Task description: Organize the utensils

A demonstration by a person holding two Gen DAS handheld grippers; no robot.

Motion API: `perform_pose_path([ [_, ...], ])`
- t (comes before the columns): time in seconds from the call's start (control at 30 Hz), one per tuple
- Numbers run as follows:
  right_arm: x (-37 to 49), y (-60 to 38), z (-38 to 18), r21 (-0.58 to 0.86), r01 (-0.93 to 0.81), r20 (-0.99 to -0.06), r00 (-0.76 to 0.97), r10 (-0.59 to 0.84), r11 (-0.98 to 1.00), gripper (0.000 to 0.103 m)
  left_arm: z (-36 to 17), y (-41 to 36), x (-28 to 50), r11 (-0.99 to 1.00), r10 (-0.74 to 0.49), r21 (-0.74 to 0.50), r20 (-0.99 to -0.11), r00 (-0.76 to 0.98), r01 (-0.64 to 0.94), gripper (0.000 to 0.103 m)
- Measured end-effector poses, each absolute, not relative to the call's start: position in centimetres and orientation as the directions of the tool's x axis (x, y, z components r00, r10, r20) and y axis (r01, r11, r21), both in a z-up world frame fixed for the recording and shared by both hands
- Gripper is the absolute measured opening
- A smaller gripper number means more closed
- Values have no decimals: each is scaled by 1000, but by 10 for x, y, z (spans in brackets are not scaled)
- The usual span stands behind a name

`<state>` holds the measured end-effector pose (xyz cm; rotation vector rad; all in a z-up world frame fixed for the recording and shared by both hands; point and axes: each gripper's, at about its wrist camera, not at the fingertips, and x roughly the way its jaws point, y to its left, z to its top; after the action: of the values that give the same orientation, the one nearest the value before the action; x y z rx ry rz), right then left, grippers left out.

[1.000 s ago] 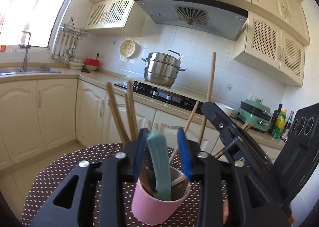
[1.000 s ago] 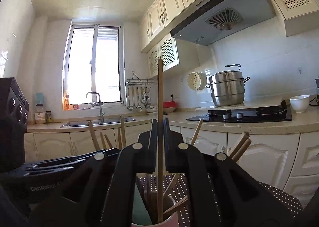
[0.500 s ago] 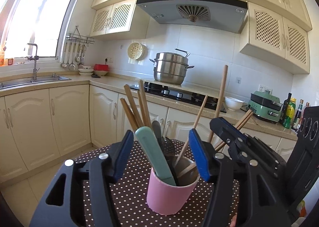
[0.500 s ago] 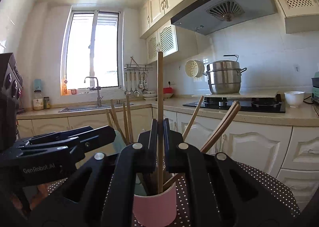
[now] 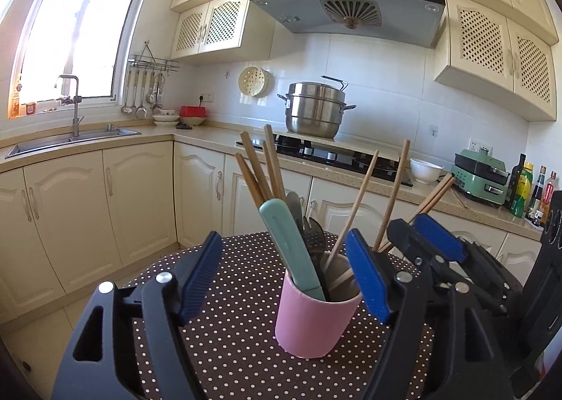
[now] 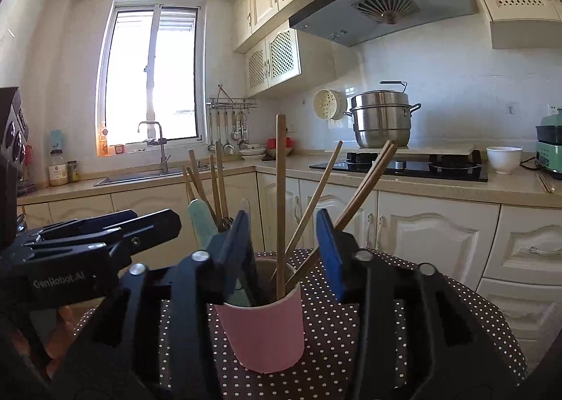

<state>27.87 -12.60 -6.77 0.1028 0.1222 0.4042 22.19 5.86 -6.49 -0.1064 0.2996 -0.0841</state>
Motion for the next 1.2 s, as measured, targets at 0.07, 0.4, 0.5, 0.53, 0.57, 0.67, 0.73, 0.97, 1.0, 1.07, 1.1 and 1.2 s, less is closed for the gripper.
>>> perform_pose_path([
  [0.07,274,-128,-66,124,-376,-101,916,389,918,43,-64,60,218,991,-99,-120,-290,952,66,73],
  [0.4,230,-142,-46,117,-297,-141,940,312,948,63,-49,51,177,994,-96,-74,-256,962,79,78],
  [0.5,215,-146,-38,105,-275,-174,941,290,956,70,-42,49,161,996,-81,-52,-253,964,70,79],
  [0.53,209,-147,-35,102,-269,-178,942,283,958,73,-40,50,156,996,-78,-51,-249,965,68,80],
  [0.57,203,-148,-33,99,-262,-182,943,277,960,76,-37,50,149,996,-80,-56,-242,967,68,80],
  [0.67,182,-151,-26,90,-254,-186,946,267,963,80,-30,49,131,994,-94,-72,-237,967,79,82],
  [0.73,167,-151,-20,79,-246,-177,950,256,966,83,-26,48,120,995,-91,-70,-236,967,77,83],
  [0.97,134,-153,-3,75,-241,-164,954,250,968,89,-12,39,80,996,-82,-44,-198,977,74,86],
  [1.0,130,-154,-1,78,-240,-160,955,250,968,90,-10,39,77,996,-82,-44,-192,978,75,86],
  [1.07,123,-155,3,73,-237,-151,958,245,969,91,-5,37,68,997,-77,-33,-184,980,72,87],
  [1.1,119,-155,5,66,-232,-147,960,240,970,91,-3,36,64,998,-70,-23,-178,981,67,87],
  [1.2,110,-155,8,60,-231,-142,961,237,971,92,1,32,53,999,-53,-9,-153,987,52,87],
])
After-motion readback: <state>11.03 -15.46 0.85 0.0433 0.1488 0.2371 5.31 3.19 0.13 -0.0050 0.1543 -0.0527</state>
